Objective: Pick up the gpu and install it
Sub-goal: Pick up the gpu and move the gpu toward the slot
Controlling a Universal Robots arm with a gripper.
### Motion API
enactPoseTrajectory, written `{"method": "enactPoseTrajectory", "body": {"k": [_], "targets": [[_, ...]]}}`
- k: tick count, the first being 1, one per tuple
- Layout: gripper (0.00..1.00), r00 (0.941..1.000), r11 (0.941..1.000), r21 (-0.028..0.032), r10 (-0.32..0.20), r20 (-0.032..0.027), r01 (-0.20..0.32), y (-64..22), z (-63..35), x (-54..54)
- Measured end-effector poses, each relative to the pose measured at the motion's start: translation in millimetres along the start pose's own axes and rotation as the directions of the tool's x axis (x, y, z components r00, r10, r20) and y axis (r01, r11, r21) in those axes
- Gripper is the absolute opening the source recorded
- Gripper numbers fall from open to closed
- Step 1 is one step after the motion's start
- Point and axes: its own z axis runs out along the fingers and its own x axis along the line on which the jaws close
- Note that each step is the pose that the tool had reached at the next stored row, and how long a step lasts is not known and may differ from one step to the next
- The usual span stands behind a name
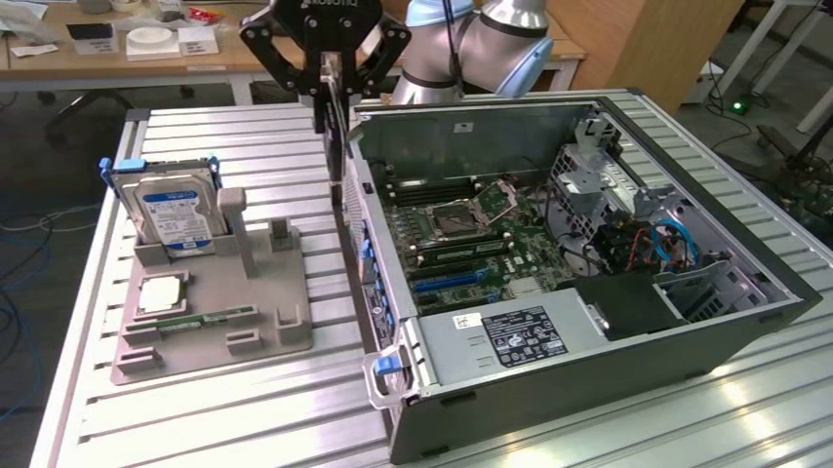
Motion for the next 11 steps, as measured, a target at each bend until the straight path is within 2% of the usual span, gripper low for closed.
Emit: {"method": "enactPoseTrajectory", "body": {"k": [11], "targets": [[0.27,1.0,1.0,-0.0001,0.0,0.0005,0.0,0.4,3.3,-10.0]]}}
